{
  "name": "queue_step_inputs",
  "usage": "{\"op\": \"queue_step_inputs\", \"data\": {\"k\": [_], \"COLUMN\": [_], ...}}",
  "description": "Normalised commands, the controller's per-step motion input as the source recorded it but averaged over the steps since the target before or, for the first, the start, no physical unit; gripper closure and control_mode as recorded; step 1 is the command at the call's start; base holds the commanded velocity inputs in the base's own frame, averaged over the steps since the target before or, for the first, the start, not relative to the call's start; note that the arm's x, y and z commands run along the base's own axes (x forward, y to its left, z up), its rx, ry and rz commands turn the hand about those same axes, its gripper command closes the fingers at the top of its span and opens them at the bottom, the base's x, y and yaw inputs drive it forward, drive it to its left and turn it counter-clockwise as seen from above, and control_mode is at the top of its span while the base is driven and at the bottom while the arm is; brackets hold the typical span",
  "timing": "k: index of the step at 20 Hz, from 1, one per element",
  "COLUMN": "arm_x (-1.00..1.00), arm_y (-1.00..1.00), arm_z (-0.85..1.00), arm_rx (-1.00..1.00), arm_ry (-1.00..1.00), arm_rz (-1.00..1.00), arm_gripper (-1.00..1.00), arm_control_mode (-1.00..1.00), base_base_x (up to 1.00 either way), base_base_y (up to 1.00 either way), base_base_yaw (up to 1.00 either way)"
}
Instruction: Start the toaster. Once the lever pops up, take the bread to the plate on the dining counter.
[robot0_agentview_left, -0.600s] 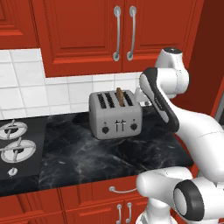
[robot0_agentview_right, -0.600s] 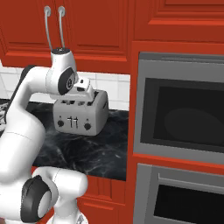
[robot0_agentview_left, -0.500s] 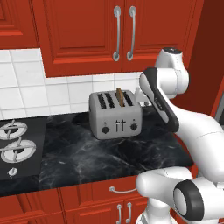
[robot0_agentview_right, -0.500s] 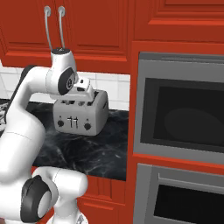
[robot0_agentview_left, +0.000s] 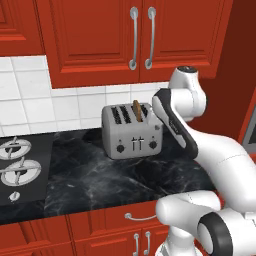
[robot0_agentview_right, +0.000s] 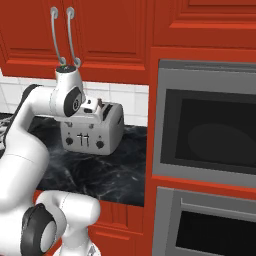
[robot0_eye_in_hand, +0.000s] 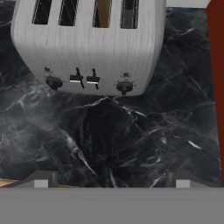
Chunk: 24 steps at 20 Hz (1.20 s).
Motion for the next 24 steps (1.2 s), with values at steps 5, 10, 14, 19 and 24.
{"op": "queue_step_inputs", "data": {"k": [5,10,14,19,24], "arm_x": [0.11,0.23,0.07,0.03,0.06], "arm_y": [0.27,0.18,0.08,0.11,0.1], "arm_z": [-0.28,-0.23,-0.21,-0.13,-0.11], "arm_rx": [0.0,0.0,0.0,0.0,0.0], "arm_ry": [0.0,0.0,0.0,-0.07,-0.09], "arm_rz": [0.0,0.0,0.0,0.0,0.0], "arm_gripper": [-1.0,-1.0,-1.0,-1.0,-1.0], "arm_control_mode": [-1.0,-1.0,-1.0,-1.0,-1.0], "base_base_x": [0.0,0.0,0.0,0.0,0.0], "base_base_y": [0.0,0.0,0.0,0.0,0.0], "base_base_yaw": [0.0,0.0,0.0,0.0,0.0]}}
